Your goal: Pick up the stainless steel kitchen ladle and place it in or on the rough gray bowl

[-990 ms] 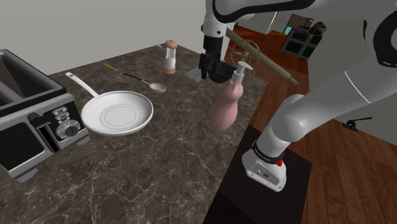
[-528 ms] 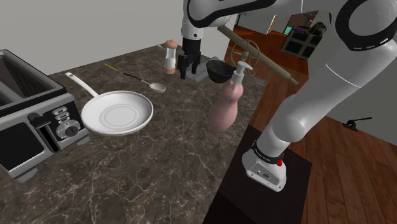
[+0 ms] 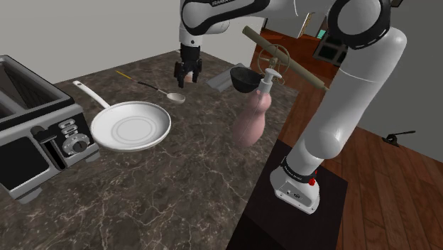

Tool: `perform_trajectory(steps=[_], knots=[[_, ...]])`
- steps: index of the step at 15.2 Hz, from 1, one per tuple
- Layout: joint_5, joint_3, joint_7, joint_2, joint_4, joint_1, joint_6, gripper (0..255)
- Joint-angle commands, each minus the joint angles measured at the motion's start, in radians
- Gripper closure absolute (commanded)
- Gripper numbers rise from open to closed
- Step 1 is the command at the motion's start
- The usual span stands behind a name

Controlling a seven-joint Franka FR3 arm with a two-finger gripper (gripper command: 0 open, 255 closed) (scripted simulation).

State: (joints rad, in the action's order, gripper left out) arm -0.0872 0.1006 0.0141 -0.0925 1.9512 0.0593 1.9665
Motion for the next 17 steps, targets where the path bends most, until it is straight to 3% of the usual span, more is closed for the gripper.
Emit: perform_trajectory(steps=[1,9,17], knots=[[0.003,0.006,-0.012,-0.075,-0.074,0.008,0.013,0],[0.026,0.016,-0.05,-0.382,-0.441,0.044,-0.005,0],[0.027,0.016,-0.051,-0.415,-0.388,0.05,0.082,0]])
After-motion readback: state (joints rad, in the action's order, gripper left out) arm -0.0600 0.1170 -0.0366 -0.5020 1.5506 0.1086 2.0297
